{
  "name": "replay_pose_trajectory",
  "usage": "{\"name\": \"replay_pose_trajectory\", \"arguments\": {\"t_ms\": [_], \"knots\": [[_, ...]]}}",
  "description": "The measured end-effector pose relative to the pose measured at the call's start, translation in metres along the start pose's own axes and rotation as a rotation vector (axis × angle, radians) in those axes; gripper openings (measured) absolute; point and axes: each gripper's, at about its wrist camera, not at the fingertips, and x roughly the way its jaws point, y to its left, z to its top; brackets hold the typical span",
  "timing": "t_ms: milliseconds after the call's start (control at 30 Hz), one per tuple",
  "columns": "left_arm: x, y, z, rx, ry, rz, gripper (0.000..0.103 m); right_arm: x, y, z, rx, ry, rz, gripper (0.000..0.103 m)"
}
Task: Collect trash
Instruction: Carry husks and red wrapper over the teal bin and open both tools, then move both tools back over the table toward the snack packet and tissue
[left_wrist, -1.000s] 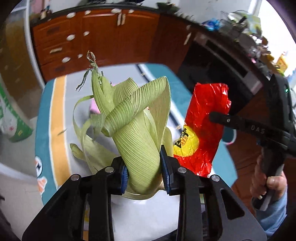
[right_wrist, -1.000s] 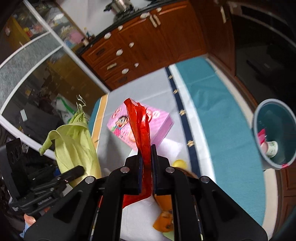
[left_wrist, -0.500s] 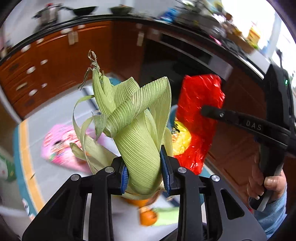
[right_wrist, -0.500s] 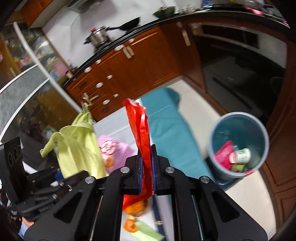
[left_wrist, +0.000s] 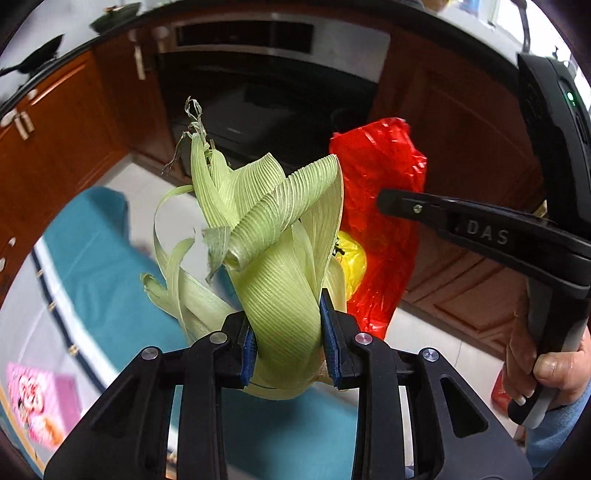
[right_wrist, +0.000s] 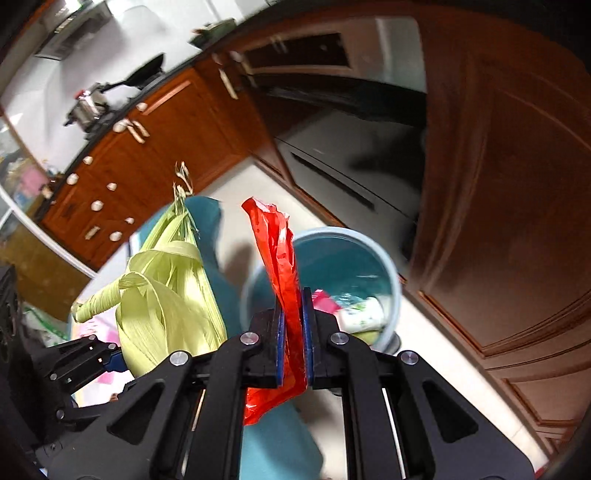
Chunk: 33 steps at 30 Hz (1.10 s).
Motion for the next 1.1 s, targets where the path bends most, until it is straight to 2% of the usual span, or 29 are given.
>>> {"name": "replay_pose_trajectory", "arguments": {"t_ms": [133,333,400,433,467,500,533,600,667,1100], "knots": [[0.036,-0.006,0.014,0.010,0.039,-0.002,0.030,0.025,-0.018,0.008,-0.007,0.030,-0.053,0.008],[0.078,-0.003,0.022,0.017,0.098,0.023,0.032,0.050,-0.033,0.015,0.006,0.062,-0.068,0.011],[0.087,-0.001,0.022,0.012,0.119,0.034,0.041,0.059,-0.034,0.016,0.019,0.079,-0.058,0.016],[0.090,0.002,0.021,0.008,0.126,0.041,0.044,0.062,-0.033,0.016,0.029,0.085,-0.047,0.038],[0.092,0.003,0.021,0.006,0.127,0.054,0.047,0.065,-0.035,0.016,0.044,0.089,-0.039,0.067],[0.091,0.005,0.020,0.008,0.125,0.069,0.050,0.066,-0.034,0.016,0.053,0.085,-0.041,0.076],[0.092,0.005,0.020,0.012,0.122,0.084,0.051,0.065,-0.034,0.016,0.059,0.070,-0.047,0.079],[0.089,0.007,0.019,0.020,0.111,0.096,0.063,0.065,-0.033,0.014,0.051,0.063,-0.056,0.080],[0.086,0.009,0.021,0.020,0.100,0.109,0.069,0.067,-0.033,0.013,0.061,0.076,-0.053,0.082],[0.071,0.011,0.012,0.007,0.103,0.105,0.074,0.063,-0.027,0.004,0.094,0.125,-0.052,0.087]]}}
